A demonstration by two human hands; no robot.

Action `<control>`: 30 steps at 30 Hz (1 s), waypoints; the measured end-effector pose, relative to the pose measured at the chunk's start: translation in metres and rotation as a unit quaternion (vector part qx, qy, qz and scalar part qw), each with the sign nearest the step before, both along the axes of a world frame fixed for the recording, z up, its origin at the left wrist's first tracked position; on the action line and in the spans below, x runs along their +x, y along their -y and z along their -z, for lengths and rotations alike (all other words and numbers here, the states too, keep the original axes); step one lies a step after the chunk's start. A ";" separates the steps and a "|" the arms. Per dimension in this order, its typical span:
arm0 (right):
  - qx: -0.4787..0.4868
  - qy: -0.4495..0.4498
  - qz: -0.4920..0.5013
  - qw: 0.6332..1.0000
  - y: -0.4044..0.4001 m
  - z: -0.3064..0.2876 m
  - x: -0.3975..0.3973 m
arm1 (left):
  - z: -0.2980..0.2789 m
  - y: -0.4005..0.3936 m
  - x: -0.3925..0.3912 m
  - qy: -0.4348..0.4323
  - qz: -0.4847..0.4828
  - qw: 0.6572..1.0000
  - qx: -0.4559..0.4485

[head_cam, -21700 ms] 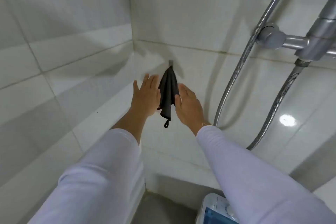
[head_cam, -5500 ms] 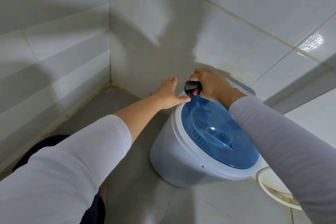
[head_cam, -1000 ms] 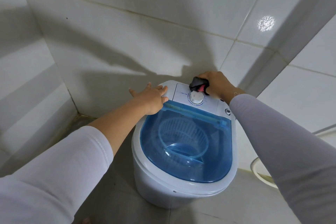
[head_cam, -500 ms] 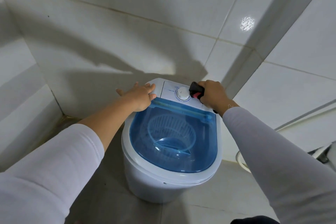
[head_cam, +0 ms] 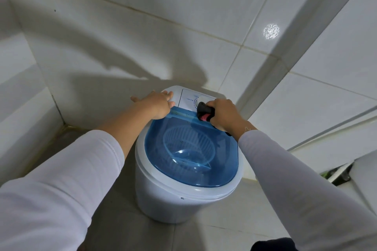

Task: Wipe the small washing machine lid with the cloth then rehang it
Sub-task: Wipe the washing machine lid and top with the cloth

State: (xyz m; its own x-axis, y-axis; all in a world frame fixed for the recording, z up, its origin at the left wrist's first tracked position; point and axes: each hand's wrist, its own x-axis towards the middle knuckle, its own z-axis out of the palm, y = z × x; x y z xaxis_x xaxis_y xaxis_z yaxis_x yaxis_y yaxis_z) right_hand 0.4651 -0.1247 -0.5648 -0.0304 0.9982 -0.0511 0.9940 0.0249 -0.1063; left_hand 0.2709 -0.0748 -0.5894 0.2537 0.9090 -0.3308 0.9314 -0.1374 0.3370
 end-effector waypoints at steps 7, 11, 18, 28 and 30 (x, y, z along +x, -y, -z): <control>-0.009 -0.131 0.040 0.991 -0.021 -0.054 0.004 | -0.002 0.001 -0.001 0.002 0.001 1.000 -0.005; 0.023 -0.120 0.067 0.990 -0.036 -0.062 0.003 | -0.004 0.001 -0.002 0.013 0.003 1.000 -0.001; -0.003 -0.050 0.052 0.997 -0.043 -0.030 -0.010 | 0.001 -0.001 -0.005 0.010 0.007 1.000 0.004; -0.024 0.001 -0.034 0.999 -0.028 -0.032 -0.014 | 0.005 -0.002 -0.005 0.033 -0.002 0.999 0.006; -0.052 0.004 -0.032 0.998 -0.026 -0.042 -0.012 | 0.007 -0.003 -0.008 0.057 -0.005 0.998 -0.003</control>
